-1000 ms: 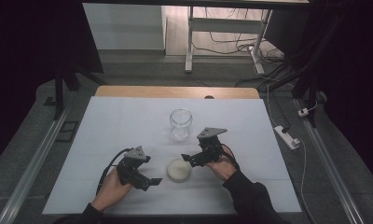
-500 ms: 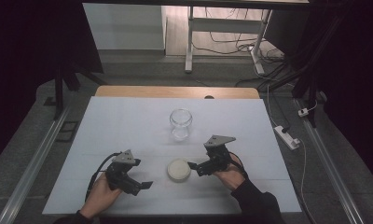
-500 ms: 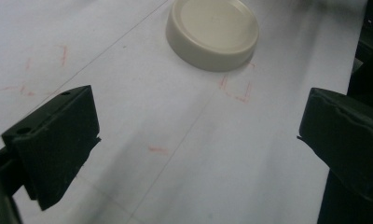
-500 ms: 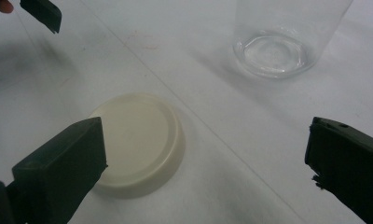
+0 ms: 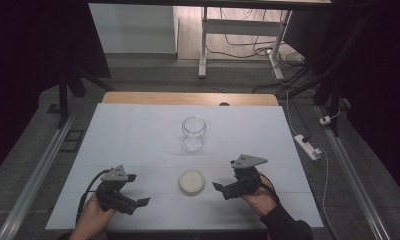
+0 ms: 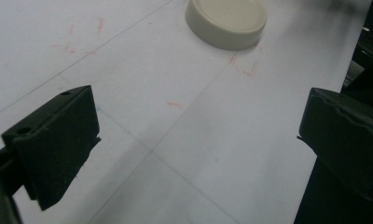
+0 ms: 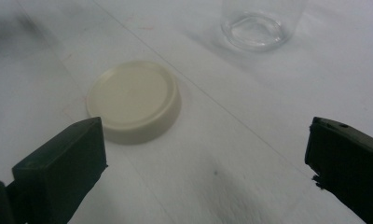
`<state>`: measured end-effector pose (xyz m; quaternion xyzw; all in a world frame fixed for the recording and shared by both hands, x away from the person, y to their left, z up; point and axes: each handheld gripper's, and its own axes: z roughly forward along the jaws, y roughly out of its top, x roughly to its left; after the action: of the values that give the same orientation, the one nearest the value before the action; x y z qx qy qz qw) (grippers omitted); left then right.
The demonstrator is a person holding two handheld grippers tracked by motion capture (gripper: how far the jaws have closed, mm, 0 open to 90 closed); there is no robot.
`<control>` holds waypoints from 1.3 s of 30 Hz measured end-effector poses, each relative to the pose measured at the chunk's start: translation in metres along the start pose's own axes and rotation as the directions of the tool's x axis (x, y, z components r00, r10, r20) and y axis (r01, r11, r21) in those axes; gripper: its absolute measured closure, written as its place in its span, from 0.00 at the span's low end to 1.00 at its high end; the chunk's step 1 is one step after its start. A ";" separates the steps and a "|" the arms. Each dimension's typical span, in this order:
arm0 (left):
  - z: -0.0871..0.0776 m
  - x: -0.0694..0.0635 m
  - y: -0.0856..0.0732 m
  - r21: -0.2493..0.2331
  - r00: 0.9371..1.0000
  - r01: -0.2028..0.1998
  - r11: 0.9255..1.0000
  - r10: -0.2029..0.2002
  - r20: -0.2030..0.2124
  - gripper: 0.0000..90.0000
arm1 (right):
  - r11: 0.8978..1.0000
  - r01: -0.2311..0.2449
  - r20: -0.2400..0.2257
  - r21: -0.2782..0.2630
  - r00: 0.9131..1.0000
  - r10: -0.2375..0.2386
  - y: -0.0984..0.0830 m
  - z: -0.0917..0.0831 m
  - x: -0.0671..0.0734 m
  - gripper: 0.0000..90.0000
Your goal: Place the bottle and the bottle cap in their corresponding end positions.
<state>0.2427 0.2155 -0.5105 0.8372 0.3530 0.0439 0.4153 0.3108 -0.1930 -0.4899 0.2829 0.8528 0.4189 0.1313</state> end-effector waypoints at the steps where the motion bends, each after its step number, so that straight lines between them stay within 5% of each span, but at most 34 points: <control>1: -0.002 0.000 -0.002 -0.003 1.000 0.005 1.000 -0.005 -0.004 0.00 | 1.000 -0.004 0.007 -0.001 1.000 0.004 -0.002 -0.003 0.000 0.00; 20: -0.037 0.003 -0.038 -0.045 0.992 0.087 0.995 -0.090 -0.085 0.00 | 0.996 -0.092 0.127 -0.007 0.988 0.092 -0.047 -0.057 -0.007 0.00; 39: -0.059 0.003 -0.068 -0.040 0.972 0.145 0.989 -0.150 -0.183 0.00 | 0.982 -0.187 0.202 0.002 0.962 0.183 -0.080 -0.094 -0.005 0.00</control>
<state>0.1857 0.2842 -0.5225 0.7952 0.4509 0.0954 0.3939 0.2416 -0.2952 -0.4958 0.4036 0.8093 0.3898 0.1741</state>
